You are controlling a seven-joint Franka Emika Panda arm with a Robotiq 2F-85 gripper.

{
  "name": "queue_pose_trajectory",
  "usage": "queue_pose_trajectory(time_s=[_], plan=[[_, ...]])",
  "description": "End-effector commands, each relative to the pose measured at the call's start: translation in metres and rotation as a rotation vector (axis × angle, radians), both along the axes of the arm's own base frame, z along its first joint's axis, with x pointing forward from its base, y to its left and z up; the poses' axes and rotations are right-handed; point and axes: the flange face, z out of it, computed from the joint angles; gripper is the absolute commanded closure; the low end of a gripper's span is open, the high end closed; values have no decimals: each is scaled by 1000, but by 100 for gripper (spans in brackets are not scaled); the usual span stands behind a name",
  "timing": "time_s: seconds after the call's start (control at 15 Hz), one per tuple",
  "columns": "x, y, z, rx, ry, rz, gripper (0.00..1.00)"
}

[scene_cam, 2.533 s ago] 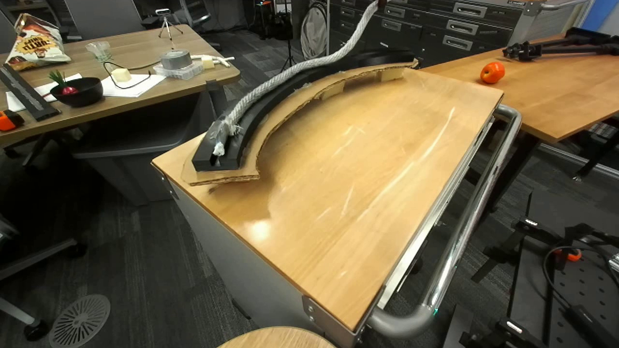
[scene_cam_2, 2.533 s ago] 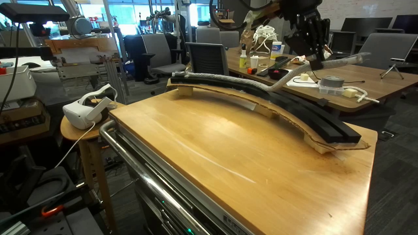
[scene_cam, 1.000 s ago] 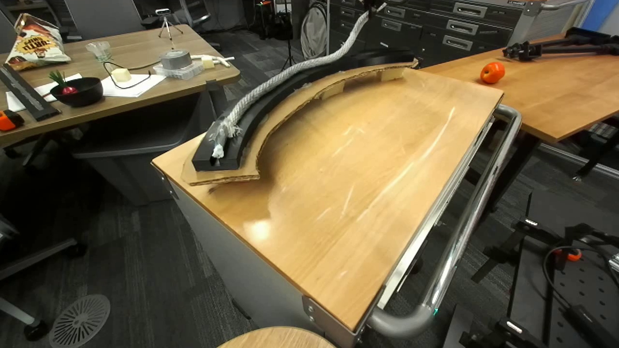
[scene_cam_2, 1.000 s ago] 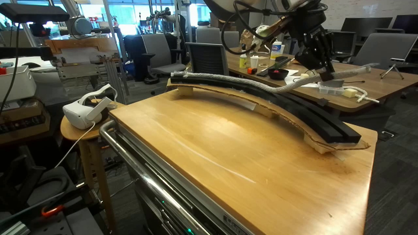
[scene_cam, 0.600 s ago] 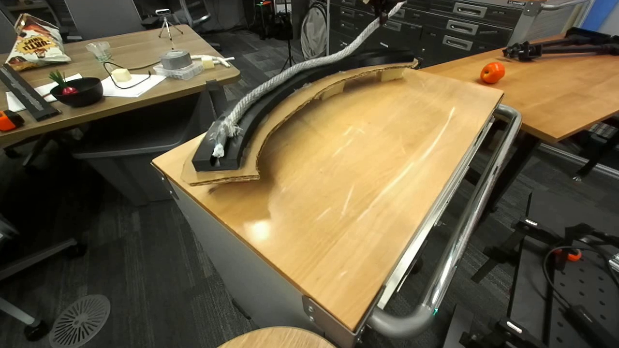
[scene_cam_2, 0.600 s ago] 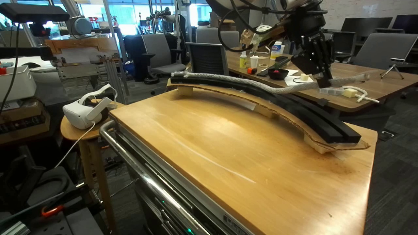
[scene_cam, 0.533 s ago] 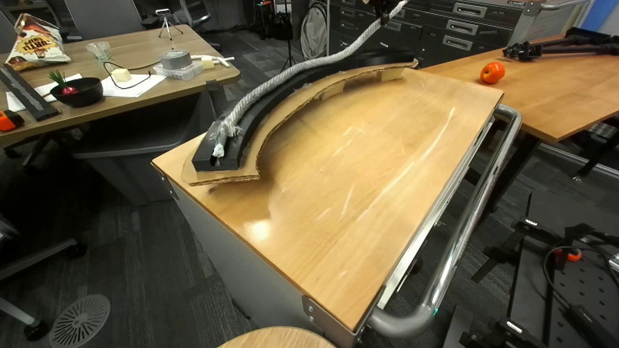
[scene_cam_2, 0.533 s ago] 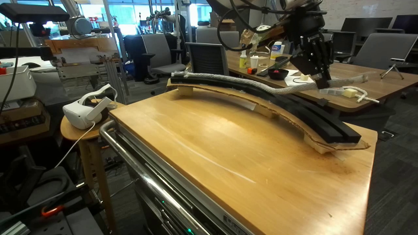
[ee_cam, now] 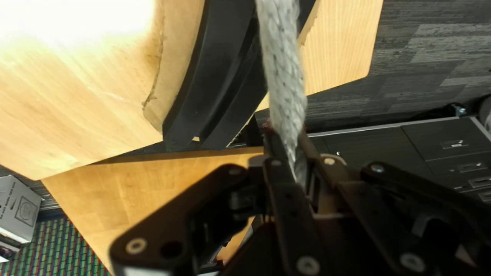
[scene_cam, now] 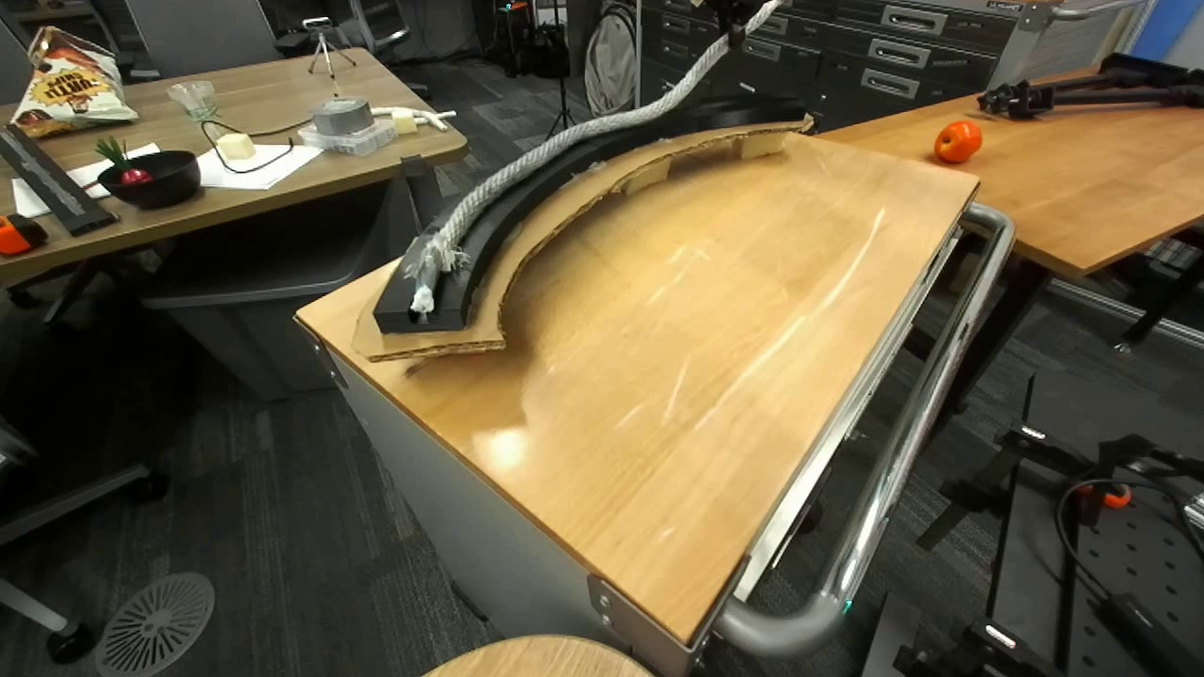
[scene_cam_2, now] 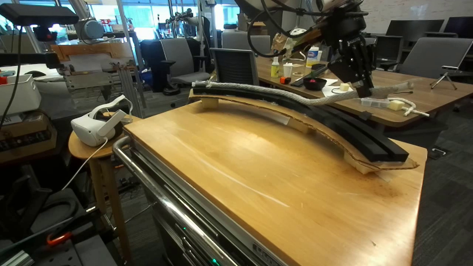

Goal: Put the rope along the center of the black object

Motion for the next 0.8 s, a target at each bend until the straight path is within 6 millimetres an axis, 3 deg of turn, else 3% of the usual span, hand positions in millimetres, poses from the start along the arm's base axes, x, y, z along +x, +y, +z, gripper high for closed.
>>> queue_pose_trajectory(time_s=[0.0,0.4,0.73], plan=[[22,2,4,-35,-93,0,97],[36,1,-9,-66,-161,28,97],[36,-3,-15,-61,-157,17,97]])
